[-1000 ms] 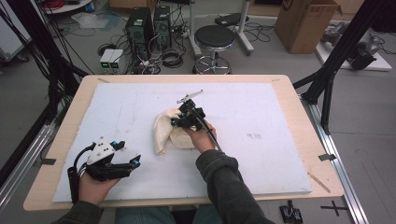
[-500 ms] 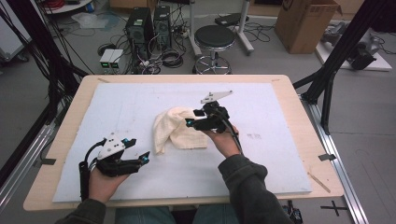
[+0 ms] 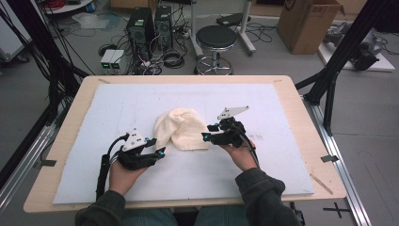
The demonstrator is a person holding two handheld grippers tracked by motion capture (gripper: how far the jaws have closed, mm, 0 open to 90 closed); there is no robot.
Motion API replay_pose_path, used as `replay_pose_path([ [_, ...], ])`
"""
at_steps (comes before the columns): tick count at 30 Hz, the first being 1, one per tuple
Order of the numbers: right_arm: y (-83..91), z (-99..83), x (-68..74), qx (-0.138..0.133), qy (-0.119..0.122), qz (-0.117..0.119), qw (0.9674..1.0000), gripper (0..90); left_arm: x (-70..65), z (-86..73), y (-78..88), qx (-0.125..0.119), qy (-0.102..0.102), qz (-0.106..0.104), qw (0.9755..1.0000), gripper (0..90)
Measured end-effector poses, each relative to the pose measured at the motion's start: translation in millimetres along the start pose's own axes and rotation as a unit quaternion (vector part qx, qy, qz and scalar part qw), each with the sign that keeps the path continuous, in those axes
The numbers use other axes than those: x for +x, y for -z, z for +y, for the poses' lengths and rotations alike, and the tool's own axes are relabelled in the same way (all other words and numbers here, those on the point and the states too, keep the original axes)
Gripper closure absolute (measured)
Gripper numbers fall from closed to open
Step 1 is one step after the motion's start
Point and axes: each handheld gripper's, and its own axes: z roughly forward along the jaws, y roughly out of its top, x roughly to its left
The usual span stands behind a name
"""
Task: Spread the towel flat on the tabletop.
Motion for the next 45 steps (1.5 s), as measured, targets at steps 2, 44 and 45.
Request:
replay_pose_path([
  [2, -2.8, -2.7, 0.0, 0.007, -0.001, 0.005, 1.0, 56.3, 0.3, -0.2, -3.7, 0.006, 0.001, 0.002, 1.0, 51.4],
  [44, 20.9, -23.8, -1.1, 0.043, 0.039, -0.003, 0.9983, 89.2, 47.9, 30.9, 45.5, 0.003, -0.02, 0.043, 0.9989, 86.4],
  [45, 32.2, -24.4, 2.1, 0.033, 0.045, -0.005, 0.9984, 89.2, 49.7, 33.0, 50.0, 0.0, -0.021, 0.041, 0.9989, 86.5],
])
